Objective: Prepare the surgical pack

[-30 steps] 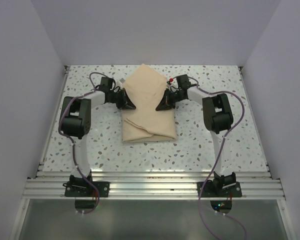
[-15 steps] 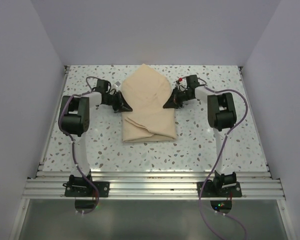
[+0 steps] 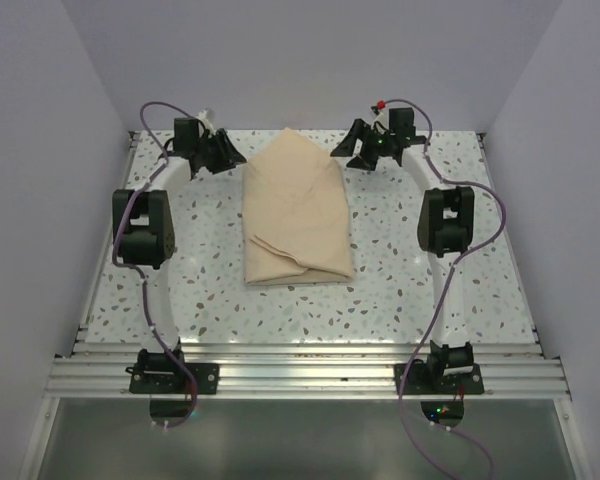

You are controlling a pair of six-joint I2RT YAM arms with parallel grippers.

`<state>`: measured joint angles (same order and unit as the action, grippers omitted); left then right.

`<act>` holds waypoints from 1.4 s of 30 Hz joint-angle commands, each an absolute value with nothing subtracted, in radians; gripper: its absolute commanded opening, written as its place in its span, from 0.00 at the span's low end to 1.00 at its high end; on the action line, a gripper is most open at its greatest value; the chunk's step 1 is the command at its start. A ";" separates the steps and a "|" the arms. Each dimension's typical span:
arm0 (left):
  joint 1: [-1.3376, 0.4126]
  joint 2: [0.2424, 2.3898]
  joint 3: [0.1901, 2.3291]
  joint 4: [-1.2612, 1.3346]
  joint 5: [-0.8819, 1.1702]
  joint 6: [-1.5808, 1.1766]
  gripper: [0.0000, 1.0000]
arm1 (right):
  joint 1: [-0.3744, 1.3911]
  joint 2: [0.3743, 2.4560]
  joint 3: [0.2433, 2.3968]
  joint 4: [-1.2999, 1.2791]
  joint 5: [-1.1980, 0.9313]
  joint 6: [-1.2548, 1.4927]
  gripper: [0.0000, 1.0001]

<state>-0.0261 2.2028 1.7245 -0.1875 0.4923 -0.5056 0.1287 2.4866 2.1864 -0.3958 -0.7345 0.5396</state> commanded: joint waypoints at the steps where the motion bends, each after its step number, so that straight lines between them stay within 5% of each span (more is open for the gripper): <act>1: -0.028 2.289 1.787 -0.120 0.391 -0.508 0.49 | 0.126 2.583 2.276 -0.440 -0.654 0.493 0.86; 7: -0.037 2.396 1.853 -0.081 0.391 -0.522 0.53 | 0.127 2.713 2.387 -0.440 -0.652 0.465 0.90; 18: -0.048 2.529 1.988 -0.121 0.452 -0.555 0.51 | 0.167 2.822 2.474 -0.402 -0.677 0.540 0.77; 25: -0.043 2.588 2.055 -0.101 0.506 -0.617 0.36 | 0.181 2.913 2.565 -0.371 -0.673 0.635 0.54; 26: -0.043 2.611 2.069 -0.097 0.518 -0.639 0.26 | 0.179 2.918 2.569 -0.364 -0.672 0.649 0.49; 27: -0.043 2.620 2.103 -0.101 0.535 -0.649 0.20 | 0.179 2.921 2.569 -0.332 -0.675 0.667 0.33; 31: -0.043 2.626 2.140 -0.063 0.580 -0.699 0.00 | 0.179 2.916 2.600 -0.236 -0.705 0.812 0.18; 36: -0.044 2.544 2.129 -0.031 0.659 -0.764 0.00 | 0.179 2.832 2.599 -0.180 -0.759 0.905 0.03; 42: -0.046 2.343 1.946 -0.046 0.707 -0.753 0.00 | 0.181 2.636 2.456 -0.246 -0.828 0.887 0.00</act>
